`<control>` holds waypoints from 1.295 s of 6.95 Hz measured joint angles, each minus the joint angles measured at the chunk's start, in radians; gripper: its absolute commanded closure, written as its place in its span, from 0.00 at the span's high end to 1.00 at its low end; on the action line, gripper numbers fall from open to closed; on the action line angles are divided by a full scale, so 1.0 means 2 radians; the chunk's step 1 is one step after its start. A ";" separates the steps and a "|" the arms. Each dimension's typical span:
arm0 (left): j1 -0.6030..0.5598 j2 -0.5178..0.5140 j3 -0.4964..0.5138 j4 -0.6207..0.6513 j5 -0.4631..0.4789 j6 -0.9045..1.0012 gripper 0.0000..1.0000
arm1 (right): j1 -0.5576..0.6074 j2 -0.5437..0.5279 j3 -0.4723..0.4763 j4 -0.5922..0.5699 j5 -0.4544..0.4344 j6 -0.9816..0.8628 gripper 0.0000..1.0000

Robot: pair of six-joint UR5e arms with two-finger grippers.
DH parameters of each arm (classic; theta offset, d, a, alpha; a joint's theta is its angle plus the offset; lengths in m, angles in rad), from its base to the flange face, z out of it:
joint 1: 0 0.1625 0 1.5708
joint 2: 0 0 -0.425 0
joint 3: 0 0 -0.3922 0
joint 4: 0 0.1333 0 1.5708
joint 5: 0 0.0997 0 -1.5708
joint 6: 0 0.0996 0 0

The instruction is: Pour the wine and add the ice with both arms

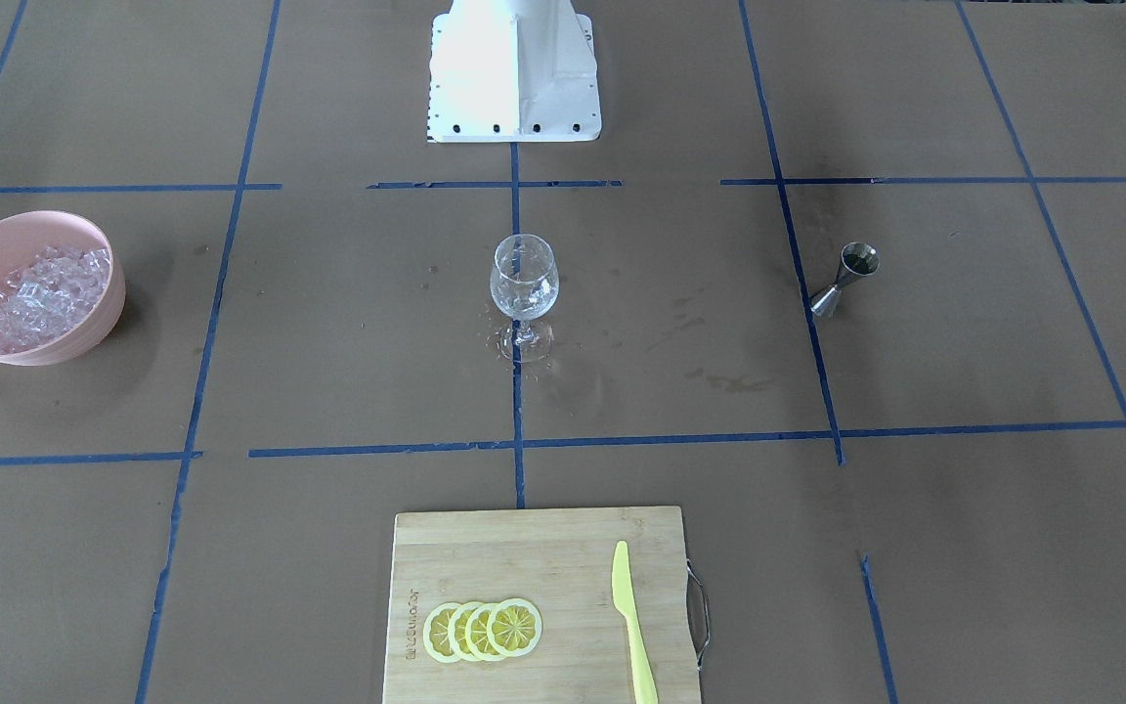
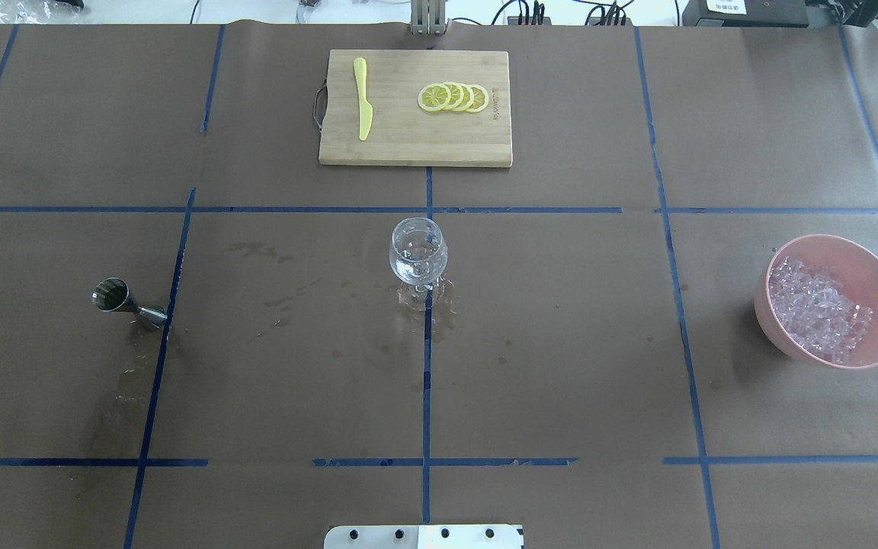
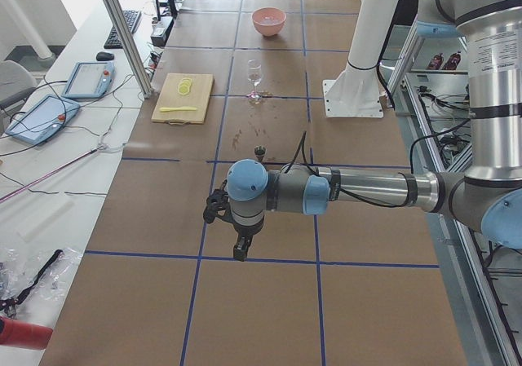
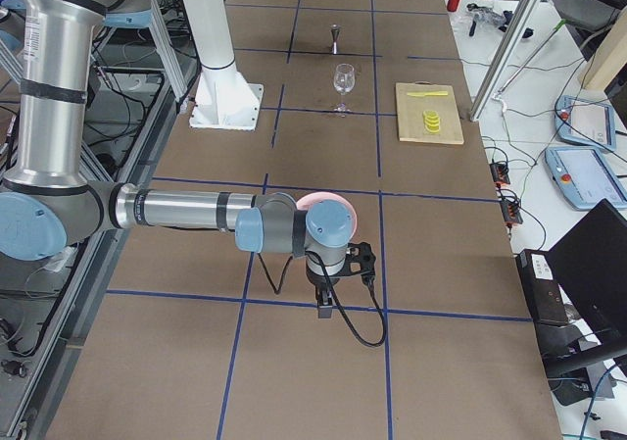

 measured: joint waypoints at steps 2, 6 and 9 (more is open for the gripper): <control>0.000 0.000 0.003 0.000 -0.001 0.001 1.00 | 0.000 0.000 0.001 0.000 0.002 0.002 1.00; 0.000 -0.002 0.002 -0.002 0.000 0.003 1.00 | -0.001 0.002 0.001 0.002 0.002 0.006 1.00; 0.000 -0.006 -0.001 -0.021 -0.002 0.005 1.00 | -0.001 0.018 -0.004 0.077 0.000 0.006 1.00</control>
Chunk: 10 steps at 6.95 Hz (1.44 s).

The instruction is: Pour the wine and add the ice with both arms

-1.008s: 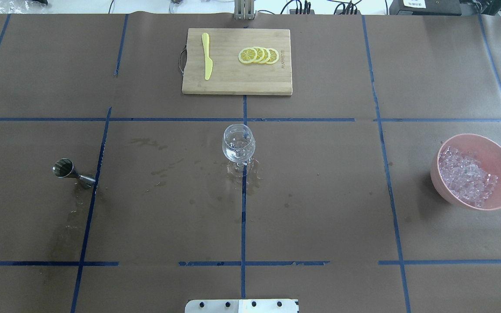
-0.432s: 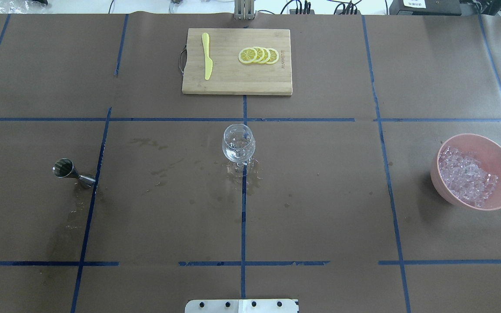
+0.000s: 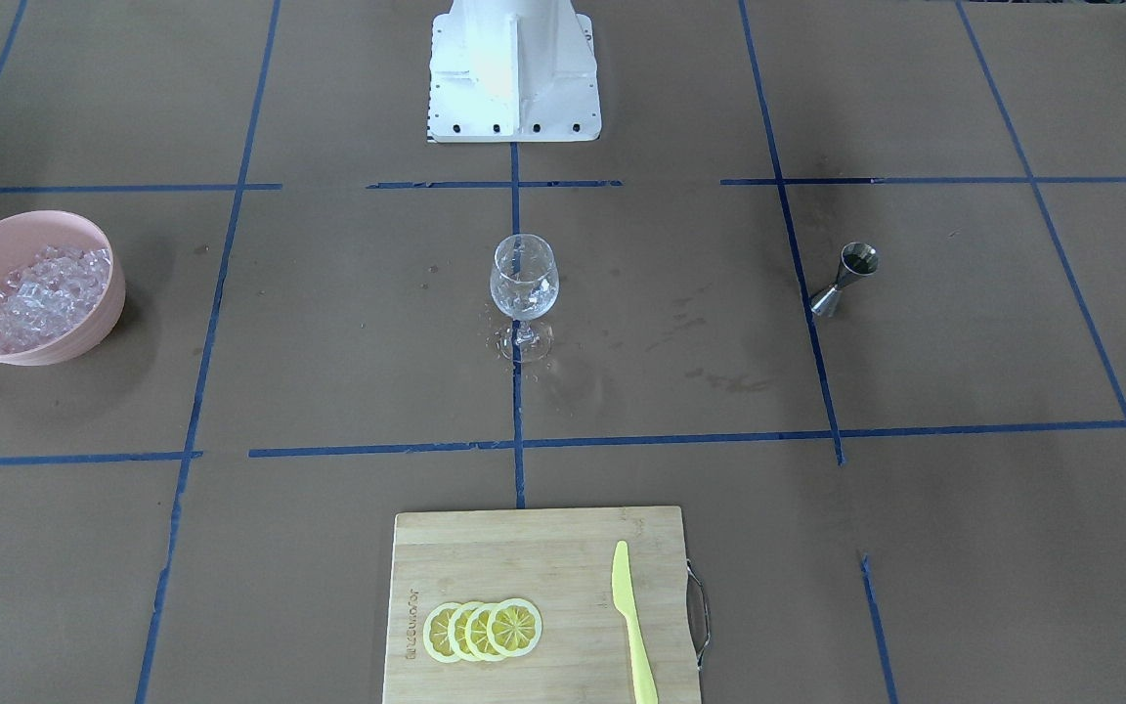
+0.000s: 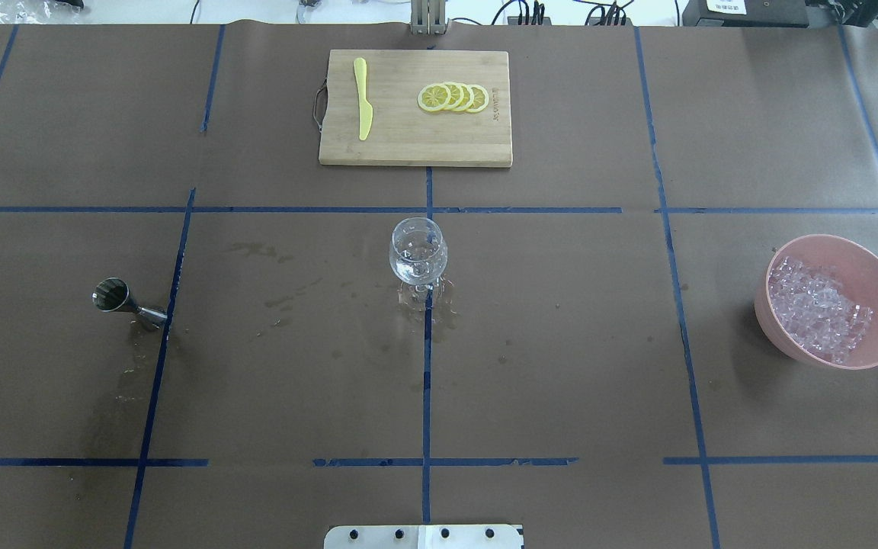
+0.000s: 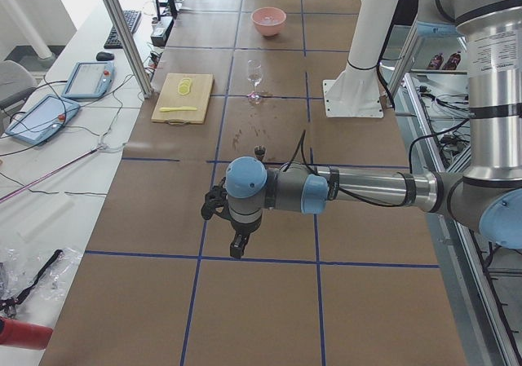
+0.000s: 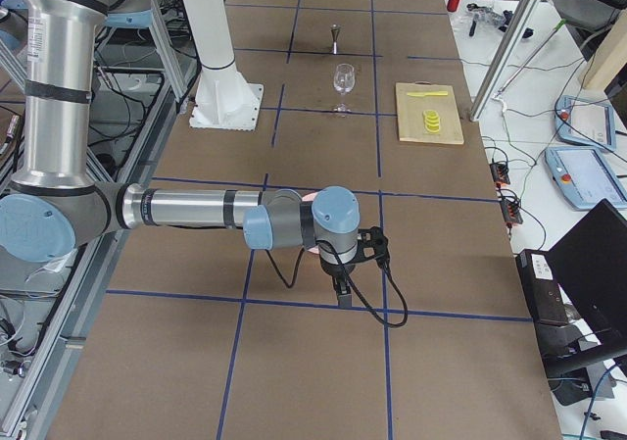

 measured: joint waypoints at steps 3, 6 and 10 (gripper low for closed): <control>0.000 0.003 0.009 -0.082 -0.011 0.001 1.00 | 0.000 -0.002 -0.006 0.027 0.001 0.000 1.00; 0.000 0.004 0.030 -0.281 -0.013 -0.019 1.00 | 0.000 -0.001 -0.006 0.029 0.001 -0.001 1.00; 0.013 -0.003 0.025 -0.444 -0.014 -0.179 1.00 | 0.000 0.000 -0.009 0.028 0.003 0.000 1.00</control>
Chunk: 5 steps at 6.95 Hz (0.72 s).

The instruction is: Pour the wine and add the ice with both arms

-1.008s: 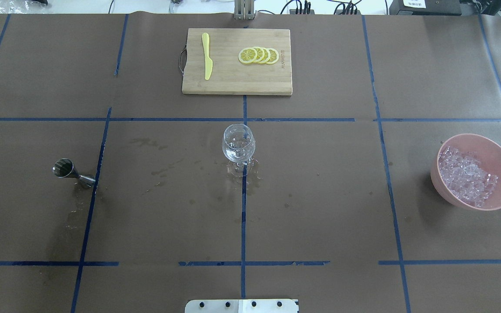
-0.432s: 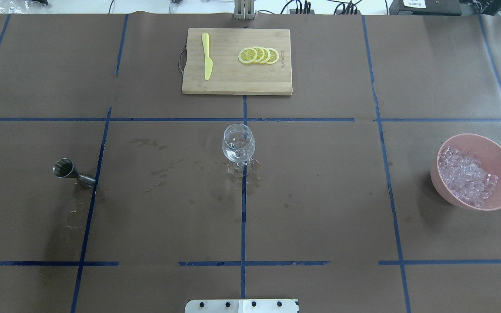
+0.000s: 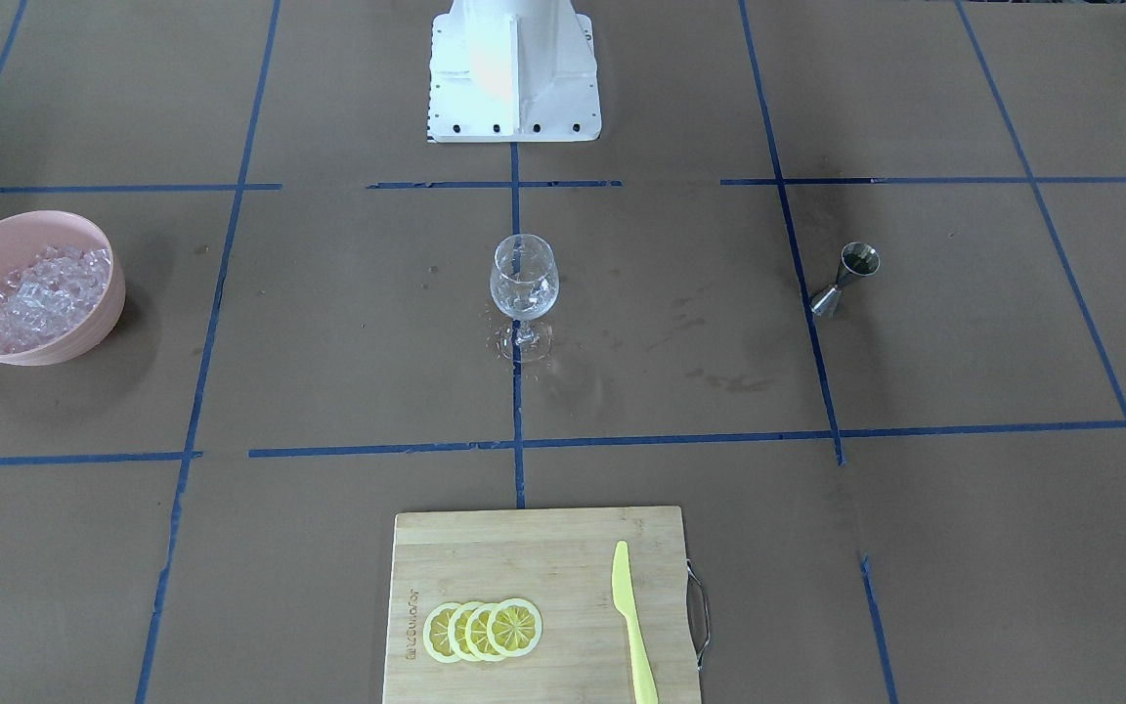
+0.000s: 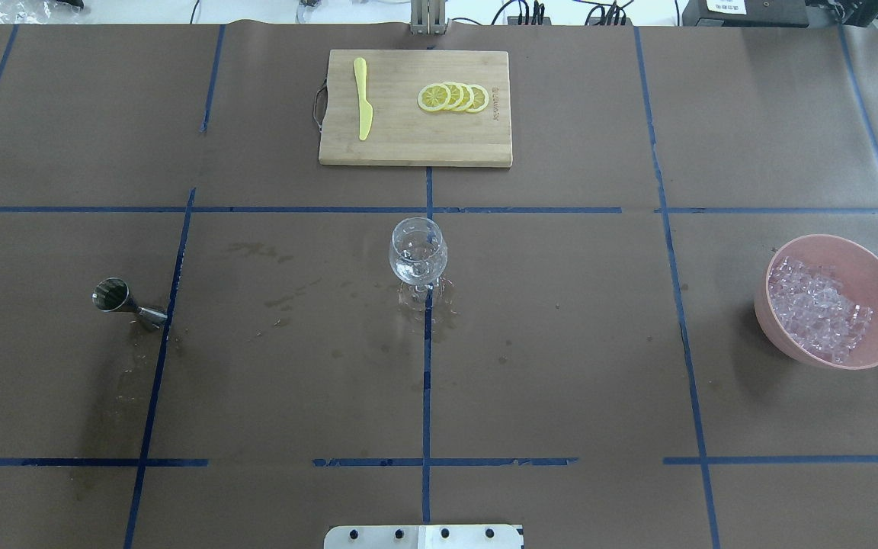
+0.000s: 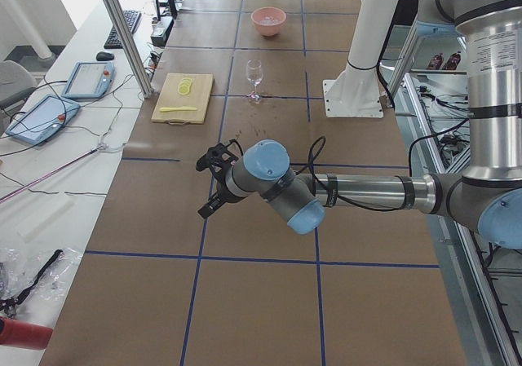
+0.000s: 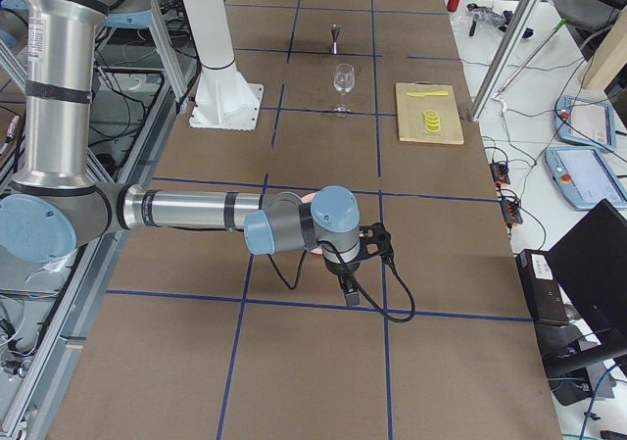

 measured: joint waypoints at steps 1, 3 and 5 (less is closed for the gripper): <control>0.019 -0.001 -0.005 -0.046 0.001 -0.035 1.00 | 0.000 0.000 0.001 0.000 0.008 0.001 1.00; 0.091 -0.002 -0.038 -0.100 0.048 -0.139 1.00 | 0.000 0.001 0.008 0.001 0.019 0.019 1.00; 0.174 0.002 -0.078 -0.113 0.153 -0.208 1.00 | 0.000 0.001 0.014 0.001 0.020 0.028 1.00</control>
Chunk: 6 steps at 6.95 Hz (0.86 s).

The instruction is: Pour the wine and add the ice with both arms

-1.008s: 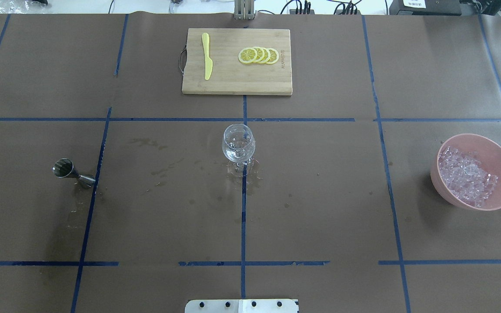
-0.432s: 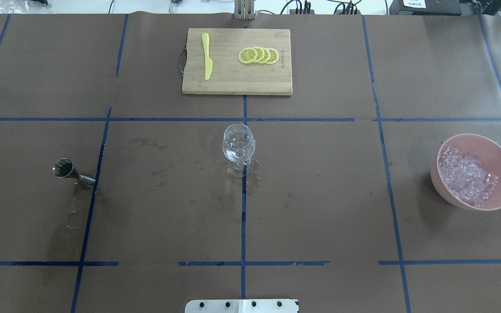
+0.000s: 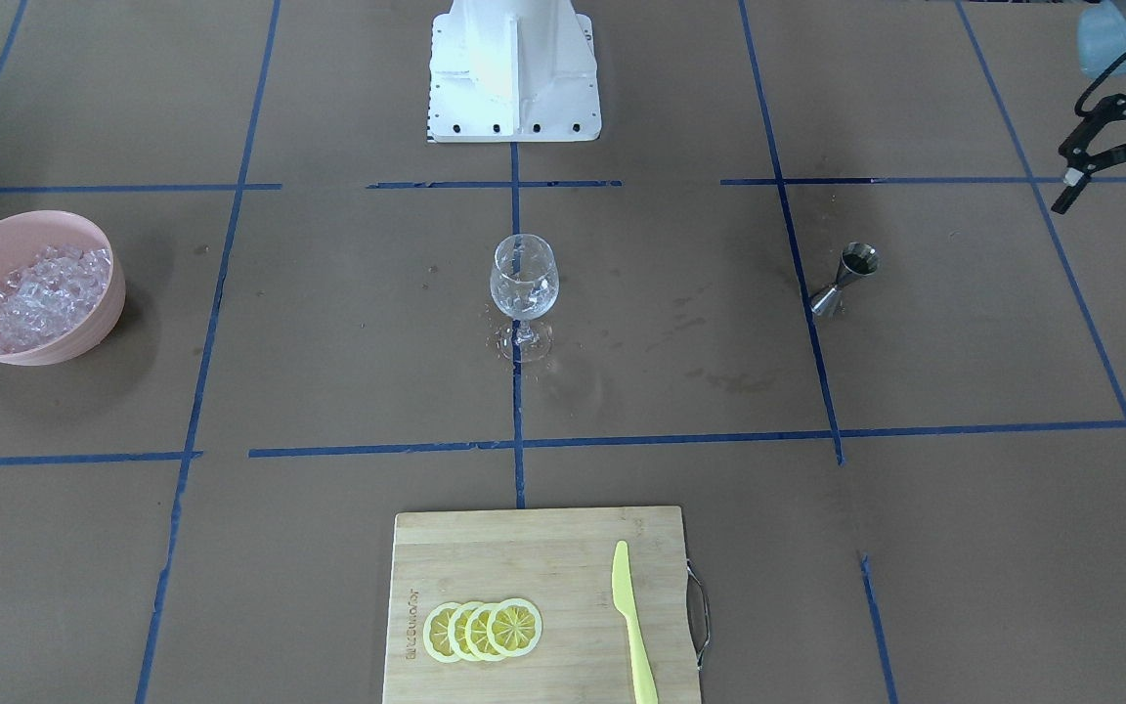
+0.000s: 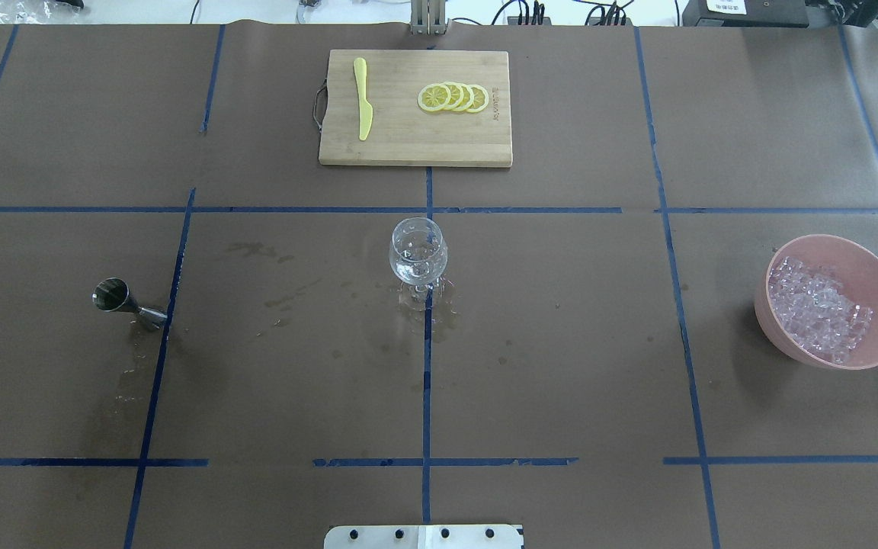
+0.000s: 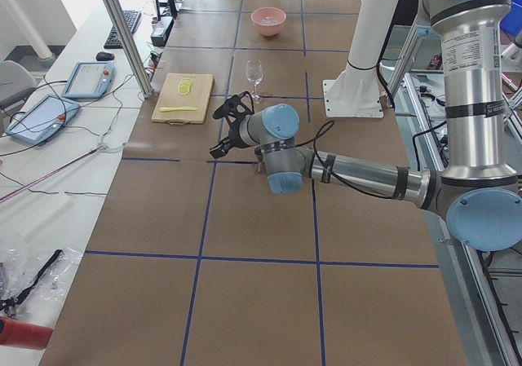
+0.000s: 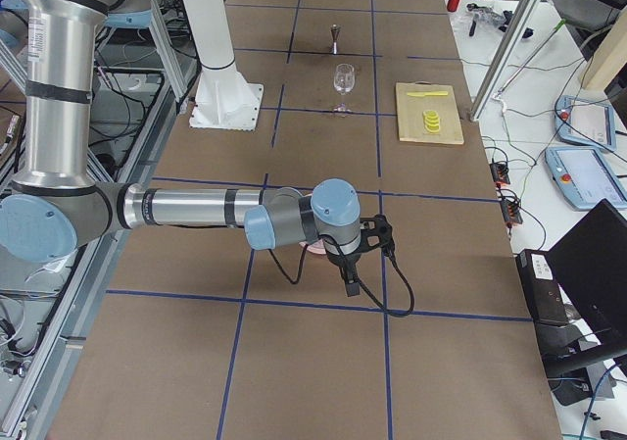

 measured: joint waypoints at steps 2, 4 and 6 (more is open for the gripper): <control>0.096 0.018 -0.037 -0.002 0.133 -0.052 1.00 | 0.000 -0.001 0.002 0.000 0.000 0.003 1.00; 0.222 0.034 -0.051 -0.007 0.305 -0.107 1.00 | 0.001 -0.003 0.005 0.000 0.000 0.003 1.00; 0.344 0.040 -0.049 -0.007 0.470 -0.176 1.00 | 0.001 -0.004 0.006 0.000 0.000 0.003 1.00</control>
